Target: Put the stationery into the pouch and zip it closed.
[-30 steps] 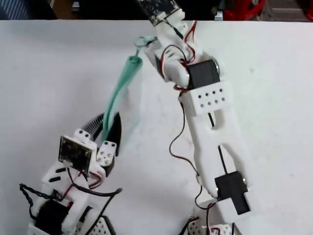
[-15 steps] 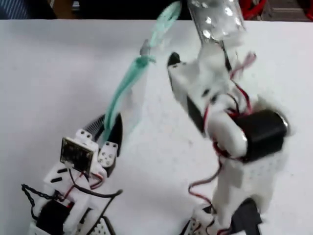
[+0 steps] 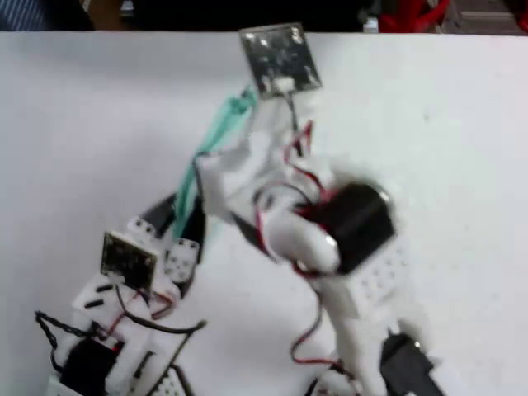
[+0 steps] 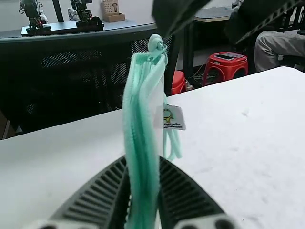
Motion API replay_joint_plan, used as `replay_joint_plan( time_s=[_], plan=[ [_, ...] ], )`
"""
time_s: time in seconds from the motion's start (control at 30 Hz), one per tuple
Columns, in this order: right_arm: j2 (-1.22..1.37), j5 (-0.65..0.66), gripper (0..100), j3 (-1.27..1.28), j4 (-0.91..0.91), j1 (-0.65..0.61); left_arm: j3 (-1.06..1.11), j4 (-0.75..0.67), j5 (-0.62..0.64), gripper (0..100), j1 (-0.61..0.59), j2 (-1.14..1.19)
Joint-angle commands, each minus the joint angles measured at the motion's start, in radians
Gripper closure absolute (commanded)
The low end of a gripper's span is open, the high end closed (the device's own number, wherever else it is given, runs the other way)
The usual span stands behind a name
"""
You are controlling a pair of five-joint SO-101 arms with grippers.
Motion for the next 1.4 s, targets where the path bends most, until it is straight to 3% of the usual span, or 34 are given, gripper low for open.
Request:
replay_joint_plan(
  time_s=[0.0,0.3,0.43,0.6,0.7,0.83,1.13,1.37],
  plan=[
    [0.073,-0.035,63.9,-0.077,-0.035,-0.001,0.018,0.012,-0.006,98,0.007,0.008],
    [0.389,-0.101,65.2,-0.342,0.01,-0.039,0.038,0.006,-0.008,98,0.005,0.008],
    [0.435,-0.068,80.7,-0.287,0.016,-0.048,0.049,0.006,-0.008,98,0.005,0.008],
    [0.435,0.092,97.4,-0.275,0.015,-0.016,0.055,0.006,-0.049,98,0.008,0.008],
    [0.435,0.163,98.0,-0.273,0.015,0.064,0.051,0.006,-0.055,96,0.005,0.008],
    [0.441,0.173,98.0,-0.267,0.015,0.191,0.003,0.097,0.012,79,0.005,0.008],
    [0.437,0.39,98.1,-0.112,0.015,0.414,-0.138,0.262,0.015,79,0.002,0.008],
    [0.446,0.543,98.1,0.058,0.015,0.656,-0.141,0.198,0.025,79,-0.171,0.008]
  ],
)
